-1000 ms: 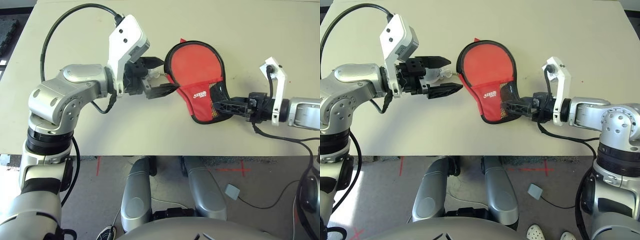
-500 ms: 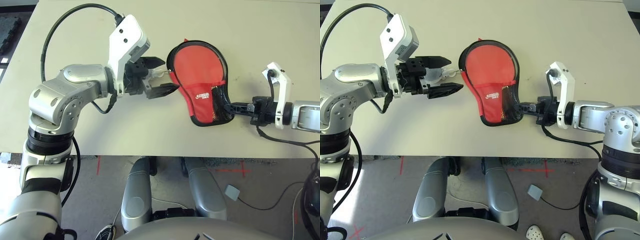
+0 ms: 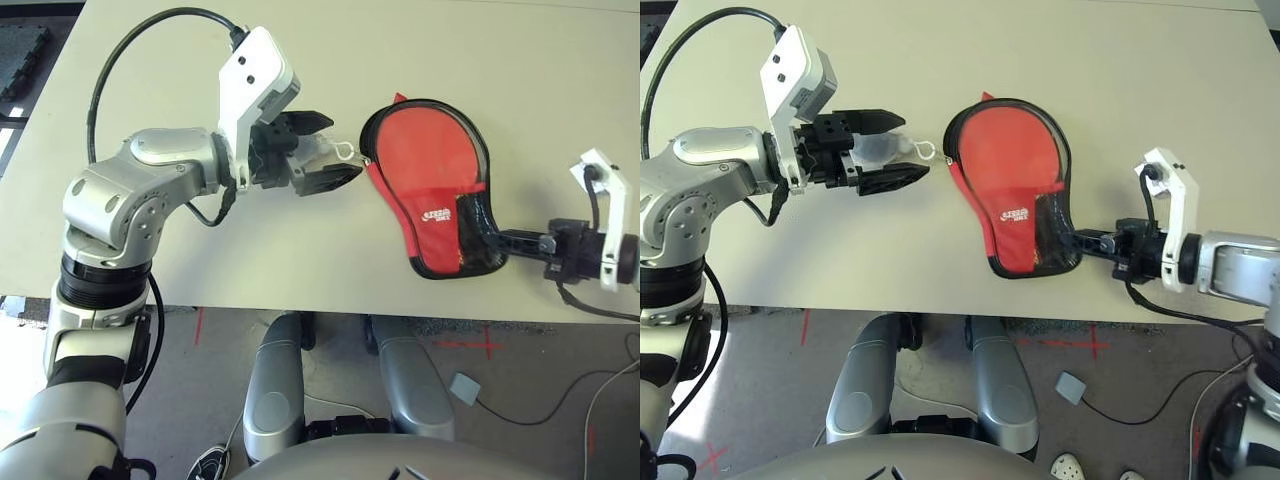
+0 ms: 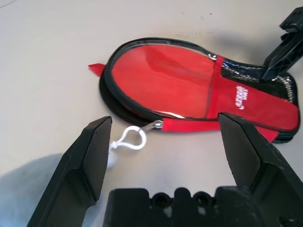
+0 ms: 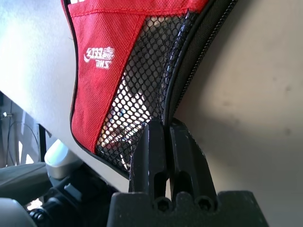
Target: Store the ping-pong paddle in its case and zip it.
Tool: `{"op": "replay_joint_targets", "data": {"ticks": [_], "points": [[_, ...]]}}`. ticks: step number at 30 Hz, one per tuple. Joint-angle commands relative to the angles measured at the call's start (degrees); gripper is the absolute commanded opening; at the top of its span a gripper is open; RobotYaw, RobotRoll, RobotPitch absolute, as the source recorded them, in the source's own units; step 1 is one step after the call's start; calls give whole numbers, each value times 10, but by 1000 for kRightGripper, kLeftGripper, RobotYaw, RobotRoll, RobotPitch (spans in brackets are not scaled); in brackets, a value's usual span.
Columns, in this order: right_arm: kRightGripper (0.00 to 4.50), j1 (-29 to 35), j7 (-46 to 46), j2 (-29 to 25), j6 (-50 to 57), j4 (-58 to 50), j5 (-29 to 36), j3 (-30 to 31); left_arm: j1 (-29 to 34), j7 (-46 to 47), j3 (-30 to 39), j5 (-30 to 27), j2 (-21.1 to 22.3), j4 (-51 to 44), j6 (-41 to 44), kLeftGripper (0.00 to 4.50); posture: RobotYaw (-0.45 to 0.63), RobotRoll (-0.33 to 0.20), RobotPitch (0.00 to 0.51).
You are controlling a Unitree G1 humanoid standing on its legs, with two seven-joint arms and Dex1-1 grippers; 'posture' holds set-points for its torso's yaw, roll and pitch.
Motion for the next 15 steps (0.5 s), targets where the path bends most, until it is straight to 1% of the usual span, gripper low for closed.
{"op": "replay_joint_targets", "data": {"ticks": [1,9,15], "points": [[47,26,9,-9,11,-24,39,-14,-5,-8,-10,1,-7,1,-8,4500,-121,0,344],[47,60,-7,-13,11,-41,83,-24,-9,-11,-13,6,-14,5,-11,4500,-129,0,338],[47,82,-9,-26,11,-46,98,-31,-10,-13,-15,8,-16,7,-15,4500,-133,0,333]]}}
